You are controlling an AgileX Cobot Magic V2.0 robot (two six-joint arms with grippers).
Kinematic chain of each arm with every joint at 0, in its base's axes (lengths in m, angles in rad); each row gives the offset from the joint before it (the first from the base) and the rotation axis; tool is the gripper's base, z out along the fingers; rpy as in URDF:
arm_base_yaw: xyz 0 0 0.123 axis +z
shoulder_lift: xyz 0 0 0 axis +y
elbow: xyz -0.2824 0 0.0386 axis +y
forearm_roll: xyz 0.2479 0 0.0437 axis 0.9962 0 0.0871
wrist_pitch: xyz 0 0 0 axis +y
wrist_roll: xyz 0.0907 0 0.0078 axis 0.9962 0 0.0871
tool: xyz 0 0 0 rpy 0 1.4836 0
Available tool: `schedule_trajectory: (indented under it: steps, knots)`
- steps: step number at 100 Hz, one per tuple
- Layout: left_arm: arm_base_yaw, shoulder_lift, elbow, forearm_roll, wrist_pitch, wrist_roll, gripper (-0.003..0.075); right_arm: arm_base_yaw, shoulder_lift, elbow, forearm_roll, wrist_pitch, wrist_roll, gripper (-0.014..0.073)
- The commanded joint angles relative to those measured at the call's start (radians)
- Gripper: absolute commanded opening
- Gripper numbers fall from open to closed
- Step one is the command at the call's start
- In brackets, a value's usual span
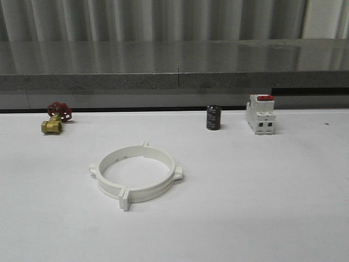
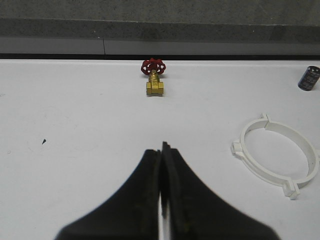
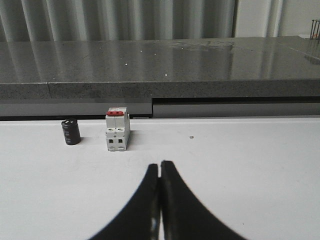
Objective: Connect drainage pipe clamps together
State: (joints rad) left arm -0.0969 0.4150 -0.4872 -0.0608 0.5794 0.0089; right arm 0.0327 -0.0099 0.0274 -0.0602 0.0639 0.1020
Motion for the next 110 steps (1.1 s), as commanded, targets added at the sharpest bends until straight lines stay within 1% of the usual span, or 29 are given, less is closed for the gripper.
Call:
schedule_trajectory:
  steps: [1, 56, 61, 70, 85, 99, 110]
  knots:
    - [0.002, 0.007, -0.024, -0.011, -0.077, 0.000, -0.0021, -0.005, -0.020, -0.017, 0.005, -0.081, -0.011, -0.0067]
    - [0.002, 0.007, -0.020, 0.006, -0.091, 0.000, -0.0021, -0.005, -0.020, -0.017, 0.005, -0.081, -0.011, -0.0067]
    - [0.002, 0.007, -0.006, 0.019, -0.118, 0.000, -0.0021, -0.005, -0.020, -0.017, 0.005, -0.081, -0.011, -0.0067]
    - [0.002, 0.000, 0.034, 0.043, -0.221, 0.000, -0.0021, -0.005, -0.020, -0.017, 0.005, -0.081, -0.011, -0.0067]
    - [0.002, -0.070, 0.166, 0.061, -0.399, 0.000, -0.0021, -0.005, -0.020, -0.017, 0.005, -0.081, -0.011, -0.0067]
    - [0.002, -0.174, 0.294, 0.085, -0.469, 0.000, -0.0021, -0.005, -0.020, -0.017, 0.005, -0.081, -0.011, -0.0067]
    - [0.002, -0.263, 0.381, 0.097, -0.478, -0.009, -0.0021, -0.005, -0.020, -0.017, 0.005, -0.081, -0.011, -0.0067]
